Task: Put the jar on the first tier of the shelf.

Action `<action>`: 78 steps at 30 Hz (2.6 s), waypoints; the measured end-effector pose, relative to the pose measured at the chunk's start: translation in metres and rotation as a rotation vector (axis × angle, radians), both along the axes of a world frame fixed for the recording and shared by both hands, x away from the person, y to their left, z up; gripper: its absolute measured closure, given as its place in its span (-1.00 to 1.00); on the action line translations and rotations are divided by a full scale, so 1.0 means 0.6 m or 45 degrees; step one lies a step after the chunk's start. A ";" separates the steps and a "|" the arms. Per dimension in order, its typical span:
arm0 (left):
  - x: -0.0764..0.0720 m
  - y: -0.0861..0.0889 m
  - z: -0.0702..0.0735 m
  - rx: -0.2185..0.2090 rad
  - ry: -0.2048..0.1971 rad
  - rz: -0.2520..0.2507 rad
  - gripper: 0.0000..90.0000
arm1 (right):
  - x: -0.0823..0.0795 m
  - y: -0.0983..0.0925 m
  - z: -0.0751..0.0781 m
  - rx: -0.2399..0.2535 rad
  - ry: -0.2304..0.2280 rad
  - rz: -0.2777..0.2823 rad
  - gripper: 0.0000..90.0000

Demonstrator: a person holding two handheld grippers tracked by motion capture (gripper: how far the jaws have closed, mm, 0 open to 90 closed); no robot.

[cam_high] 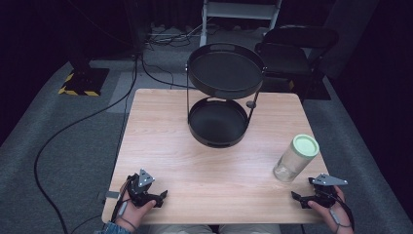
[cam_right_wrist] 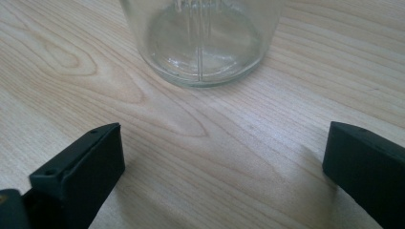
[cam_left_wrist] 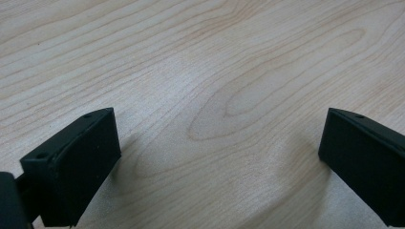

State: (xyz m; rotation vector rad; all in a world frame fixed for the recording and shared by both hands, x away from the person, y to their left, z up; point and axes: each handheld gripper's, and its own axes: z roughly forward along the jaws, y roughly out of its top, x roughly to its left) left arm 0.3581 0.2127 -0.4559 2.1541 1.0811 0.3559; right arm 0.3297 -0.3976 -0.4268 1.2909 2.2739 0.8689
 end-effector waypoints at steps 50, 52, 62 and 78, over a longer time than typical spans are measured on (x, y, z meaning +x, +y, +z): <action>0.001 -0.001 0.000 -0.004 0.003 0.013 -0.99 | 0.027 0.028 0.083 0.211 -0.368 0.020 -0.92; 0.001 -0.001 0.000 -0.004 0.003 0.013 -0.99 | 0.031 0.030 0.081 0.218 -0.376 0.019 -0.92; 0.001 -0.001 0.000 -0.004 0.003 0.013 -0.99 | 0.047 0.040 0.071 0.213 -0.400 0.037 -0.91; 0.001 -0.001 0.000 -0.005 0.003 0.013 -0.99 | 0.068 0.055 0.055 0.211 -0.422 0.073 -0.83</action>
